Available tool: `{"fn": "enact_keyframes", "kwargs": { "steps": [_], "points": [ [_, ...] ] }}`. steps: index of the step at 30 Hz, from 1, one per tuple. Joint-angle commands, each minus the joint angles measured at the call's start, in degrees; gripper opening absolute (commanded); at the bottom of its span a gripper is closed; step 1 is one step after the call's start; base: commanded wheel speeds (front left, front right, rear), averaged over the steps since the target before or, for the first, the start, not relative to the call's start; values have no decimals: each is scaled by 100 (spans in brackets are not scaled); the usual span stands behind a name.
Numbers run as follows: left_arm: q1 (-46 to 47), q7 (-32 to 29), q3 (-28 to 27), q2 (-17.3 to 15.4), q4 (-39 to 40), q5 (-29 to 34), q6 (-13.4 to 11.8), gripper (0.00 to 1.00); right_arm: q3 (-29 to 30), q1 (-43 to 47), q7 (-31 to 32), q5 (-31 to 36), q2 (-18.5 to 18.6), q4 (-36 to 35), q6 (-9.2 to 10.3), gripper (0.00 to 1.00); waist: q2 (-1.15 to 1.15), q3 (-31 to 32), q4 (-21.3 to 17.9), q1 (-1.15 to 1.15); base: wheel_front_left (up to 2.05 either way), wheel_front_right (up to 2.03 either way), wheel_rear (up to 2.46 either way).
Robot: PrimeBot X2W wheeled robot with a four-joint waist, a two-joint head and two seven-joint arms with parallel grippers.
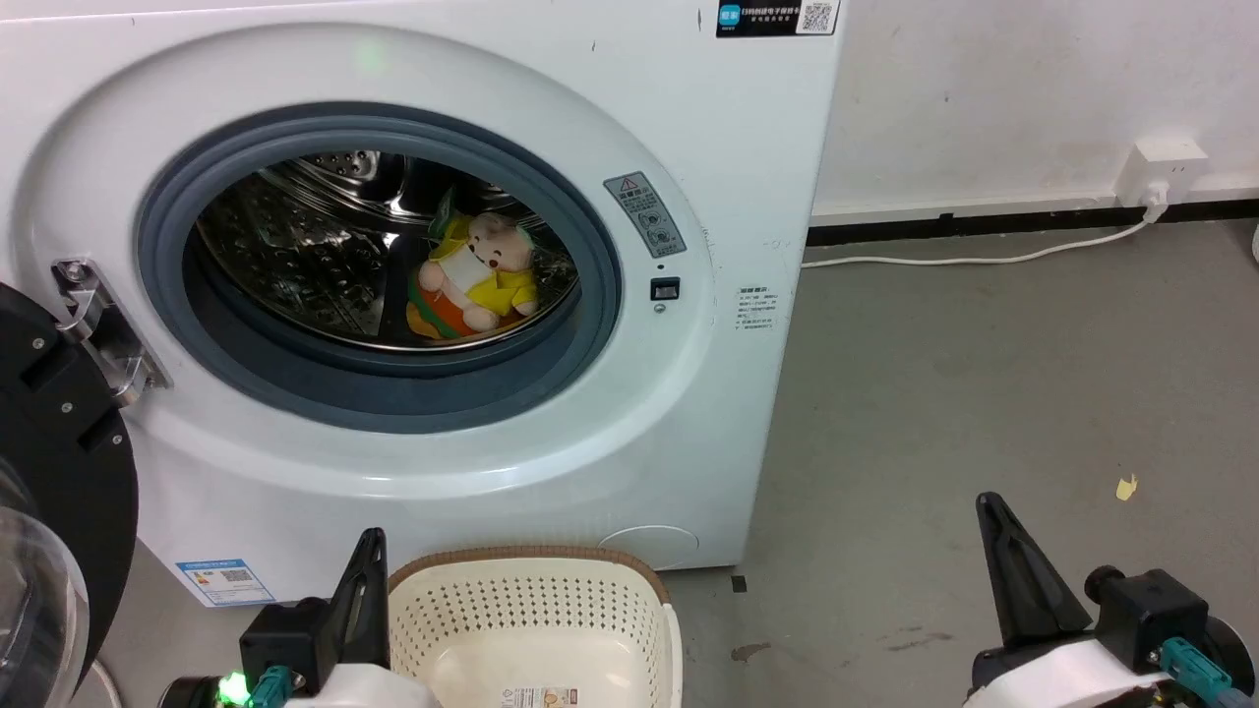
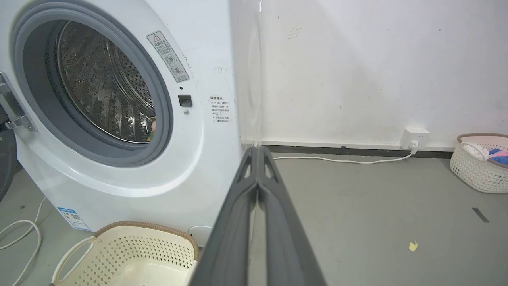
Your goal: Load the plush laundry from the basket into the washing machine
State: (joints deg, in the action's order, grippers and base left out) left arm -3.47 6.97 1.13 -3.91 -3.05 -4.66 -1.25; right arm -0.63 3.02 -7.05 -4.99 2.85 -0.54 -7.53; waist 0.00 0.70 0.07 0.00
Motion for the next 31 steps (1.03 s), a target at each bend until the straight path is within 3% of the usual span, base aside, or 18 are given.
{"fn": "enact_keyframes", "kwargs": {
  "steps": [1, 31],
  "points": [
    [87, -38, -19, 33, 43, 50, 18, 0, 10, -73, 44, 51, 1, 16, 2, 0, 0, -2, 0, 0, 0, 0, 0],
    [226, -390, -69, 70, 182, 272, 75, 0, 38, -195, 396, 290, 2, 37, 3, 0, 0, -38, -4, 0, 0, 0, 0]
  ]
}}
